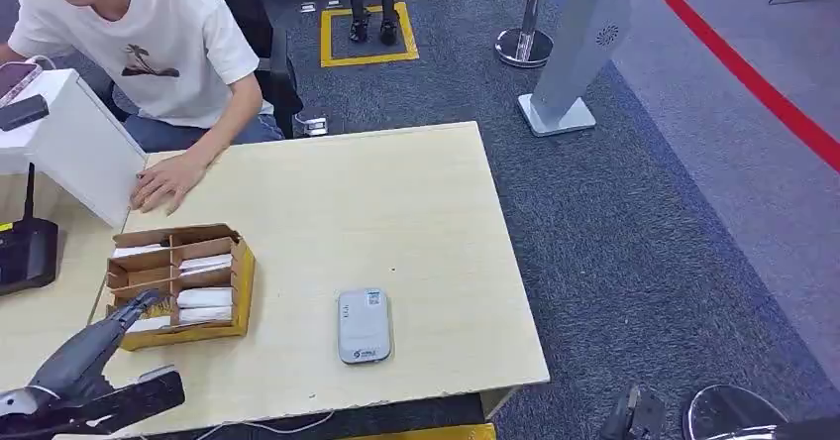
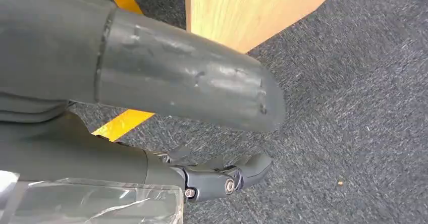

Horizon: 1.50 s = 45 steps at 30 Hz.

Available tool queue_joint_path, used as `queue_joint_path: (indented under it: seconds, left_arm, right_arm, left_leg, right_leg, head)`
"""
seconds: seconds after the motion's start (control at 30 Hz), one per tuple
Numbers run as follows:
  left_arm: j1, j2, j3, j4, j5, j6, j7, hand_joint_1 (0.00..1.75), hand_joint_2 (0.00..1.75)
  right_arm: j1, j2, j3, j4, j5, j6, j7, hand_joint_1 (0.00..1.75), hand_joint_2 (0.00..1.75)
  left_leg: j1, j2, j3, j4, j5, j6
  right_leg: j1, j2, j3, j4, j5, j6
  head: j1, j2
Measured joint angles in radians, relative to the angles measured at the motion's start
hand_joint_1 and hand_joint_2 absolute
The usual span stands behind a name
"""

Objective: Pass the card to the sensor for recognition and then transmit it.

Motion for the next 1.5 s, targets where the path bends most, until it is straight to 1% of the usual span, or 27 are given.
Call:
queue_joint_path:
  seconds: [0.47, 0.53, 0.7, 1.03, 1.13, 1.33, 1.5]
  left_arm:
    - [-0.011, -0.010, 0.000, 0.015, -0.003, -0.001, -0.002, 0.00, 1.75]
    - [0.000, -0.009, 0.001, 0.016, -0.013, 0.010, 0.010, 0.00, 1.75]
    - [0.051, -0.010, 0.030, 0.016, -0.050, 0.055, 0.036, 0.00, 1.75]
    - [0.056, -0.027, 0.066, 0.035, -0.060, 0.054, 0.034, 0.00, 1.75]
    - [0.049, -0.036, 0.067, 0.043, -0.070, 0.041, 0.023, 0.00, 1.75]
    - [0.003, -0.053, 0.066, 0.070, -0.084, 0.013, -0.001, 0.00, 1.75]
    - [-0.032, -0.068, 0.065, 0.095, -0.089, 0.005, -0.003, 0.00, 1.75]
  right_arm:
    - [0.001, 0.000, 0.000, 0.000, 0.001, 0.000, 0.002, 0.00, 0.00]
    - [0.002, 0.000, 0.000, 0.000, 0.001, -0.001, 0.002, 0.00, 0.00]
    - [0.009, -0.003, 0.000, 0.000, 0.001, 0.000, 0.002, 0.00, 0.00]
    - [0.011, -0.006, 0.000, 0.000, 0.003, 0.000, 0.002, 0.00, 0.00]
    - [0.010, -0.007, 0.000, 0.000, 0.009, -0.001, 0.003, 0.00, 0.00]
    - [0.010, -0.007, 0.000, 0.000, 0.018, -0.001, 0.005, 0.00, 0.00]
    - [0.010, -0.007, 0.000, 0.000, 0.019, -0.001, 0.006, 0.00, 0.00]
  left_leg:
    - [0.000, 0.000, 0.000, 0.000, 0.000, 0.000]
    - [0.000, 0.000, 0.000, 0.000, 0.000, 0.000]
    - [0.000, 0.000, 0.000, 0.000, 0.000, 0.000]
    - [0.000, -0.001, 0.000, 0.000, 0.000, 0.000]
    - [0.000, -0.001, 0.000, 0.000, 0.000, 0.000]
    - [0.000, -0.001, 0.000, 0.000, 0.000, 0.000]
    - [0.000, 0.000, 0.000, 0.000, 0.000, 0.000]
  right_leg:
    - [0.000, 0.000, 0.000, 0.000, 0.000, 0.000]
    - [0.000, 0.000, 0.000, 0.000, 0.000, 0.000]
    - [0.000, 0.000, 0.000, 0.000, 0.000, 0.000]
    - [0.000, 0.000, 0.000, 0.000, 0.000, 0.000]
    - [0.000, 0.000, 0.000, 0.000, 0.000, 0.000]
    - [0.000, 0.000, 0.000, 0.000, 0.000, 0.000]
    - [0.000, 0.000, 0.000, 0.000, 0.000, 0.000]
  head:
    - [0.000, 0.000]
    - [0.000, 0.000]
    - [0.000, 0.000]
    - [0.000, 0.000]
    - [0.000, 0.000]
    - [0.000, 0.000]
    - [0.000, 0.000]
